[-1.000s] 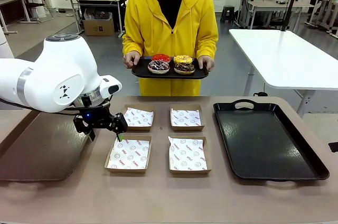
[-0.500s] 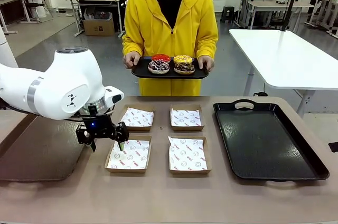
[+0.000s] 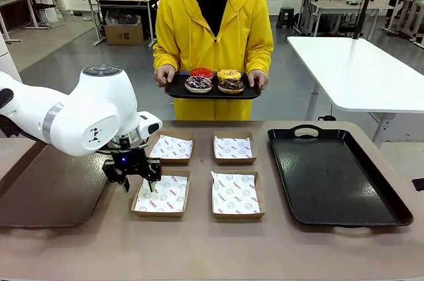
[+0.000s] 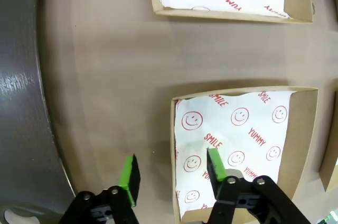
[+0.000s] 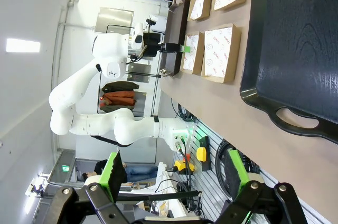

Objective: Individually package the donuts and arrange them on the tray.
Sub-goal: Pick up one Paper togo box.

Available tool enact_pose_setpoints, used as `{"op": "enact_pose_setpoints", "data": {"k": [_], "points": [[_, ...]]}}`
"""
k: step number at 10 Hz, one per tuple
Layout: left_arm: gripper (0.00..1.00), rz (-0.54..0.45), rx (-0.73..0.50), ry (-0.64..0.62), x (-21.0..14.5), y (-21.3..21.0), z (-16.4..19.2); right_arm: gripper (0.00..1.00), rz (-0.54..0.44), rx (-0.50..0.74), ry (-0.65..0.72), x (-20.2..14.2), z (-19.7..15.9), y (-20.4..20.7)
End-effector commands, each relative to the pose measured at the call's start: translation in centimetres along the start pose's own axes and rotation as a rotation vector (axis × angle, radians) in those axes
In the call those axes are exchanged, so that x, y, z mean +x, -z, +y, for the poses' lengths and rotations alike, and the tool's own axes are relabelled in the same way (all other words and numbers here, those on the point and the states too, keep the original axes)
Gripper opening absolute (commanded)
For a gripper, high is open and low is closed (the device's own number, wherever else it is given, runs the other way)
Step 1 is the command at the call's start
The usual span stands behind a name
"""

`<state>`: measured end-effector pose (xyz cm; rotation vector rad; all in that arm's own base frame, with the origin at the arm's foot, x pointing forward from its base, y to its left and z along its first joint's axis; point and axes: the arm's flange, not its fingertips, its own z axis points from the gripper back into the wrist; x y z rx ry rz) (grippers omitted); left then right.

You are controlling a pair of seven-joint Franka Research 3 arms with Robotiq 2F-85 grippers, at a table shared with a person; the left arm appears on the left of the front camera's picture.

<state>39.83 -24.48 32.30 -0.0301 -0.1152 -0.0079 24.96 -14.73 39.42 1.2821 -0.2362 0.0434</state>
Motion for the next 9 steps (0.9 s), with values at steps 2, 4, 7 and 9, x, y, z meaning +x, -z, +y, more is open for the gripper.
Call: {"op": "enact_pose_setpoints", "data": {"k": [2, 4, 7, 9], "points": [[0.0, -0.032, 0.023, -0.032, 0.4, 0.6, -0.9, 1.0, -0.003, 0.01, -0.006, 0.0, 0.0, 0.0], [0.0, -0.022, 0.017, -0.032, 0.7, 0.6, -0.9, 1.0, -0.003, 0.01, -0.006, 0.0, 0.0, 0.0], [0.0, -0.024, 0.007, -0.033, 0.6, 0.2, -0.8, 1.0, -0.003, 0.01, -0.006, 0.0, 0.0, 0.0], [0.0, -0.023, -0.007, -0.04, 0.9, -0.4, -0.7, 1.0, -0.003, 0.01, -0.006, 0.0, 0.0, 0.0]]}}
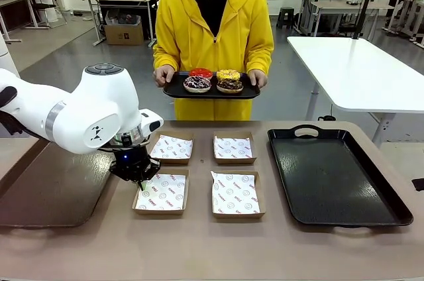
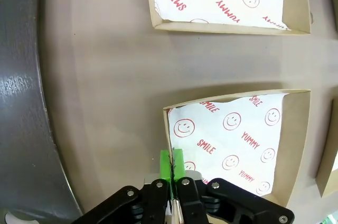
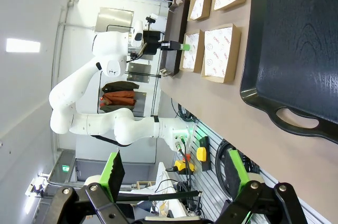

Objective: Individually package the donuts and arrange them on the tray.
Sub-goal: Pick up one Paper togo box.

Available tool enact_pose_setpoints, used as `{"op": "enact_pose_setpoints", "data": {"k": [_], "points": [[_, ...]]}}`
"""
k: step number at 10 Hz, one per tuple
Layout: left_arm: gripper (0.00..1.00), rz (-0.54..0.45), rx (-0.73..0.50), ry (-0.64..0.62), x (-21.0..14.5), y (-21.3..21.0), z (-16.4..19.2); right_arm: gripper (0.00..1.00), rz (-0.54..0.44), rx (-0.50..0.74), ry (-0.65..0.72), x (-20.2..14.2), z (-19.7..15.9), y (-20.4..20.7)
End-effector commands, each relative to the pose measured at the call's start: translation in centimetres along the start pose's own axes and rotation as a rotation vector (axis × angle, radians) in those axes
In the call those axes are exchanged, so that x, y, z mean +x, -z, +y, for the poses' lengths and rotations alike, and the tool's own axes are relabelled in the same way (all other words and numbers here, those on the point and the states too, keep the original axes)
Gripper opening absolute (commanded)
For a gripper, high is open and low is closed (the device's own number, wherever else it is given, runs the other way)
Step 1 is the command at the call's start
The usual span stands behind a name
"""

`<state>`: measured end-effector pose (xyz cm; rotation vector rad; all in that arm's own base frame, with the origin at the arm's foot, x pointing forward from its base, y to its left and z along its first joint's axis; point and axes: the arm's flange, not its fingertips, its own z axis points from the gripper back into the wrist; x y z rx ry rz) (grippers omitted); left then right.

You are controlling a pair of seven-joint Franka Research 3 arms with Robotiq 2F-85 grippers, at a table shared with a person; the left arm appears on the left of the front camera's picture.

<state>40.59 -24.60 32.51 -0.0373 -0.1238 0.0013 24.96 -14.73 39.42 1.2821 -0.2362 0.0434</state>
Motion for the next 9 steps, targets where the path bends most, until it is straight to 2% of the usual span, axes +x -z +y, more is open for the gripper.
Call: {"op": "enact_pose_setpoints", "data": {"k": [1, 2, 3, 5, 7, 9], "points": [[0.0, -0.02, -0.016, -0.034, -0.1, -1.1, -0.5, 1.0, -0.003, 0.01, -0.006, 0.0, 0.0, 0.0], [0.0, 0.015, -0.028, -0.069, 0.0, -3.2, -0.5, 1.0, -0.003, 0.01, -0.006, 0.0, 0.0, 0.0], [0.0, 0.018, -0.043, -0.017, -0.5, -7.1, -0.6, 1.0, -0.003, 0.01, -0.006, 0.0, 0.0, 0.0], [0.0, -0.026, -0.037, 0.017, -0.1, -13.7, -0.5, 1.0, -0.003, 0.01, -0.006, 0.0, 0.0, 0.0], [0.0, -0.036, -0.032, 0.002, 3.1, -18.8, -0.1, 1.0, -0.003, 0.01, -0.006, 0.0, 0.0, 0.0], [0.0, -0.023, -0.035, 0.023, 6.3, -20.9, -0.2, 1.0, -0.003, 0.01, -0.006, 0.0, 0.0, 0.0]]}}
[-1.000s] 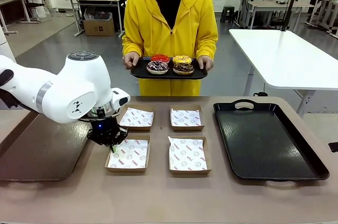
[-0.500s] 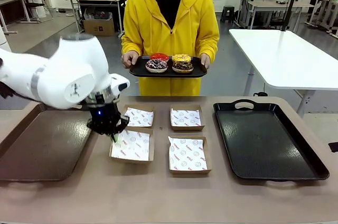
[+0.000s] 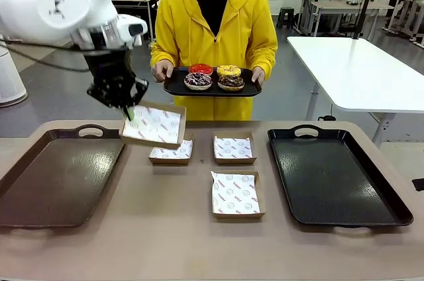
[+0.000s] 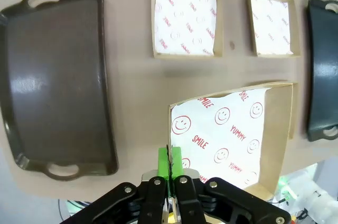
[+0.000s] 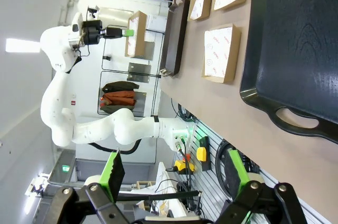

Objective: Individually package the donuts and arrange them on the tray.
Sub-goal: Pick up one Paper togo box, then place the picked Paper togo box on the Handle tray while simultaneously picking up another Paper togo box from the table with the other hand.

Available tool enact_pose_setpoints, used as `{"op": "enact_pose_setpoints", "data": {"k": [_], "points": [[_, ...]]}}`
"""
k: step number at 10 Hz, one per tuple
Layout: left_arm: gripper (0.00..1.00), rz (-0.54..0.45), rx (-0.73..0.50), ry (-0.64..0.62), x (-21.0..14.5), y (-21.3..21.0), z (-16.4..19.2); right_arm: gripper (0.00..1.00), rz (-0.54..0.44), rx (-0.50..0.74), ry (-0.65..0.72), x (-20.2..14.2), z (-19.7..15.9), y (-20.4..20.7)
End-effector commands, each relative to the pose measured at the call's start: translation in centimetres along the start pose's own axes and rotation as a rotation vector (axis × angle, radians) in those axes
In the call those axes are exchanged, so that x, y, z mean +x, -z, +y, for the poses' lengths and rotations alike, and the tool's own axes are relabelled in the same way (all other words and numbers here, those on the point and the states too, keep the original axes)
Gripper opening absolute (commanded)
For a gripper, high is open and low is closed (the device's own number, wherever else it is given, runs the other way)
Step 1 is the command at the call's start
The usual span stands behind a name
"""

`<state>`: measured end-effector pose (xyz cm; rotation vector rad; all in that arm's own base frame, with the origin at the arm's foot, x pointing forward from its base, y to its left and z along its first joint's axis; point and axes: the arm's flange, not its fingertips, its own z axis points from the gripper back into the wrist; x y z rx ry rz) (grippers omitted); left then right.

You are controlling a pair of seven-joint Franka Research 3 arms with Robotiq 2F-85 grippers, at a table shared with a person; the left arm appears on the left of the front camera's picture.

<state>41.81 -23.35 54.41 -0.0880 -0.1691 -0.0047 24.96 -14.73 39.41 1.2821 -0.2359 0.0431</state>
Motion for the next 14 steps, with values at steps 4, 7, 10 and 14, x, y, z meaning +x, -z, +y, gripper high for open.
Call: {"op": "enact_pose_setpoints", "data": {"k": [4, 7, 10, 14], "points": [[0.0, 0.057, -0.011, 0.025, 9.4, 1.7, 0.4, 1.0, -0.003, 0.01, -0.006, 0.0, 0.0, 0.0], [0.0, 0.03, -0.021, 0.002, 8.2, 2.1, 0.5, 1.0, -0.003, 0.01, -0.006, 0.0, 0.0, 0.0], [0.0, 0.03, -0.021, 0.002, 8.2, 2.1, 0.5, 1.0, -0.003, 0.01, -0.006, 0.0, 0.0, 0.0], [0.0, 0.03, -0.021, 0.002, 8.2, 2.1, 0.5, 1.0, -0.003, 0.01, -0.006, 0.0, 0.0, 0.0]]}}
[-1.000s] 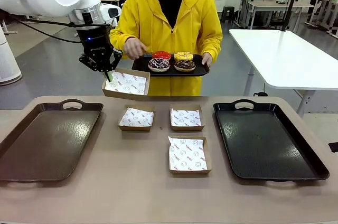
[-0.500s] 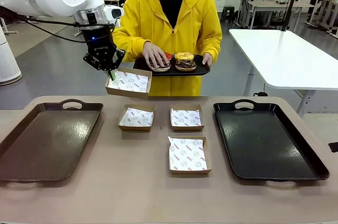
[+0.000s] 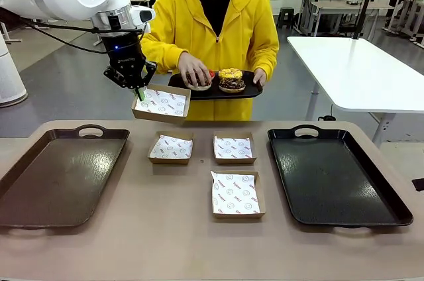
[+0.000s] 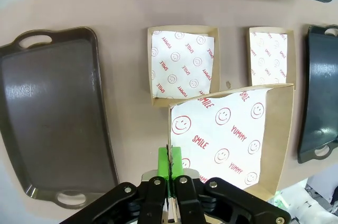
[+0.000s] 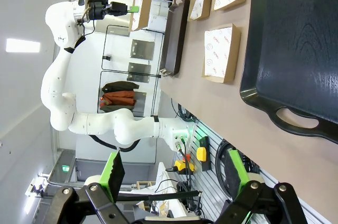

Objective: Individually package the donuts and arrange them on the tray.
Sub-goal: Place the picked Paper togo box on the Handle tray while simultaneously picking up another Paper togo box from the table with the other hand.

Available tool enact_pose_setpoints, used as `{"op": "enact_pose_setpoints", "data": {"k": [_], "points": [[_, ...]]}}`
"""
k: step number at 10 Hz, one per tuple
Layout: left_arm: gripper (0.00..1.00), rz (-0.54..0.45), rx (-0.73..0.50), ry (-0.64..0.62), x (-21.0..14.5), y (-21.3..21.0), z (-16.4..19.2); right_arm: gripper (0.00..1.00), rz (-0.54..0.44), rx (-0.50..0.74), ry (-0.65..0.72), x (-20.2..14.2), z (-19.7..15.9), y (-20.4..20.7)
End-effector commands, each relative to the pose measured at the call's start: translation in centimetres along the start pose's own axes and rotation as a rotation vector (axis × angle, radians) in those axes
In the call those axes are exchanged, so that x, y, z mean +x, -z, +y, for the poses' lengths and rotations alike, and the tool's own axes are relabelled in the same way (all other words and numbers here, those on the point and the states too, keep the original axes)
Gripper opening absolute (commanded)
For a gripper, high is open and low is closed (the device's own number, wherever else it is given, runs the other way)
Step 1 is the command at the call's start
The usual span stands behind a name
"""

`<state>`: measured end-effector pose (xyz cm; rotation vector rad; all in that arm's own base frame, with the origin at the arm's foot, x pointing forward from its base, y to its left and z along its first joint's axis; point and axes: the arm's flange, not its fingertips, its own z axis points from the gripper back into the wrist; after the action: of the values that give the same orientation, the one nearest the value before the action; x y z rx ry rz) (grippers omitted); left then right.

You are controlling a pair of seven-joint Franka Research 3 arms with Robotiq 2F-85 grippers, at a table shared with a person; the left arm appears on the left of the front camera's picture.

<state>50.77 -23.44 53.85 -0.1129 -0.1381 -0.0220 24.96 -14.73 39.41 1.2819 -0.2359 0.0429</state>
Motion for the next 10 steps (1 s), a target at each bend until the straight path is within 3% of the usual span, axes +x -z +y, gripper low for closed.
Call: {"op": "enact_pose_setpoints", "data": {"k": [1, 10], "points": [[0.0, -0.002, 0.005, -0.012, -0.55, 0.01, 0.39, 1.0, -0.003, 0.011, -0.006, -0.04, 0.0, -0.04], [0.0, -0.002, 0.005, -0.012, -0.55, 0.01, 0.39, 1.0, -0.003, 0.011, -0.006, -0.04, 0.0, -0.04]]}}
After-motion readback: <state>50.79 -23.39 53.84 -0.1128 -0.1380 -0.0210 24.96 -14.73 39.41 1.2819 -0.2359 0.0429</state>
